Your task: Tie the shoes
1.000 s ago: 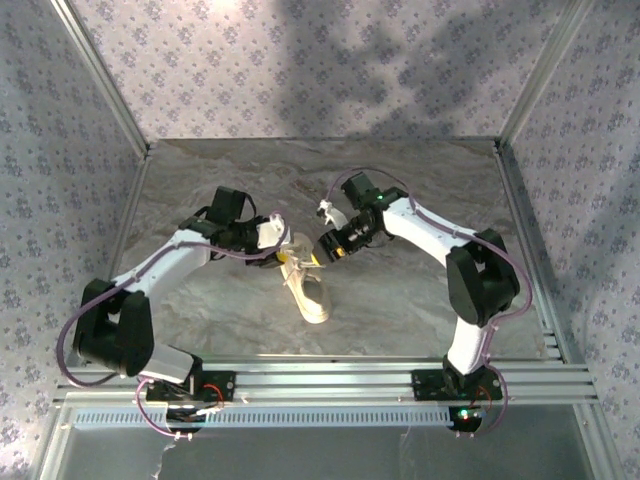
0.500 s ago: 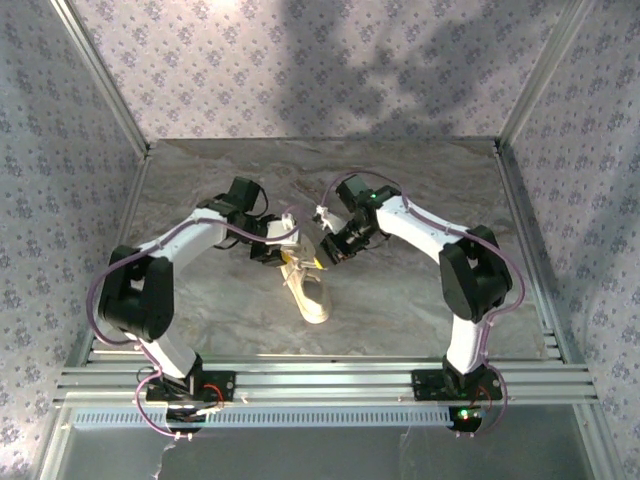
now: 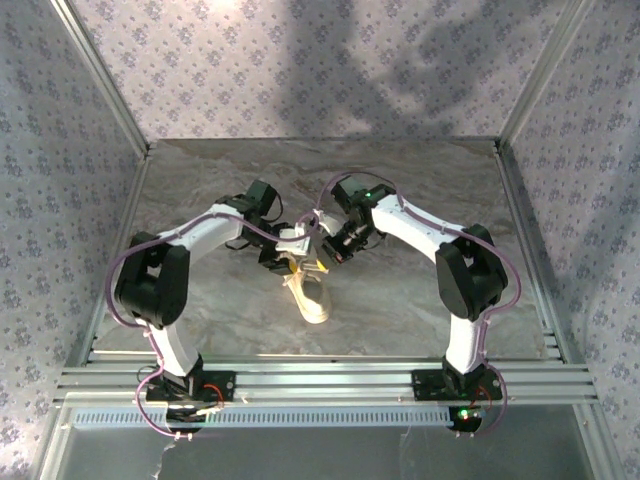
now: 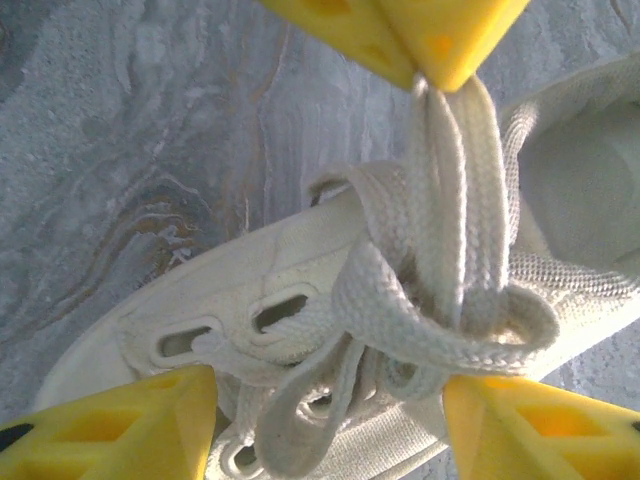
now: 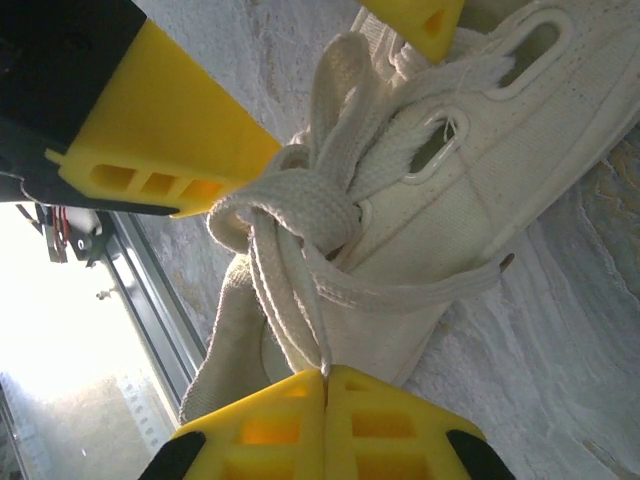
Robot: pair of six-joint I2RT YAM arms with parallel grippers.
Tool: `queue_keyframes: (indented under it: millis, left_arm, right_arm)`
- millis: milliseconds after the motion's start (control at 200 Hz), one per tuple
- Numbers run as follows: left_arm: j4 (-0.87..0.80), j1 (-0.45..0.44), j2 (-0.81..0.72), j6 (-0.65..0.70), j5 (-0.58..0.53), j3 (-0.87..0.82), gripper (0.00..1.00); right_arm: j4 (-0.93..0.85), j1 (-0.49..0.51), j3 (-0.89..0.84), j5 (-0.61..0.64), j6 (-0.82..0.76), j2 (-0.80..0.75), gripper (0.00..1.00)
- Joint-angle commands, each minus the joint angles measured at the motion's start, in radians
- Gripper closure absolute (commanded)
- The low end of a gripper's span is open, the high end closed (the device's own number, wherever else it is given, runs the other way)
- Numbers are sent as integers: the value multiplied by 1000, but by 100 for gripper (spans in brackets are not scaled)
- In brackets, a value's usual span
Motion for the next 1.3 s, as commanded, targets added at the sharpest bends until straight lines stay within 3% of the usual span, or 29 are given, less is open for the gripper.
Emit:
queue_keyframes:
  millis: [0, 125, 295, 495, 785, 1089, 1294]
  left_arm:
    - [-54, -9, 21, 45, 44, 33, 42]
    - [-55, -19, 17, 34, 43, 19, 56]
    - [-47, -20, -24, -3, 1, -7, 100]
    - [-34, -20, -124, -63, -55, -60, 100]
    - [-9, -25, -225, -177, -126, -136, 100]
    - [28, -36, -219, -348, -227, -183, 100]
    - [7, -33, -194, -385, -277, -195, 100]
  right_arm:
    - [-45, 6, 27, 40, -33, 0, 98]
    - [-46, 9, 22, 87, -50, -14, 100]
    - [-14, 12, -5, 171, -88, -59, 100]
    - [-21, 9, -18, 244, -154, -64, 100]
    - [8, 9, -4, 255, -192, -38, 100]
    - [39, -10, -11, 227, -213, -5, 100]
    - [62, -40, -65, 231, -199, 11, 100]
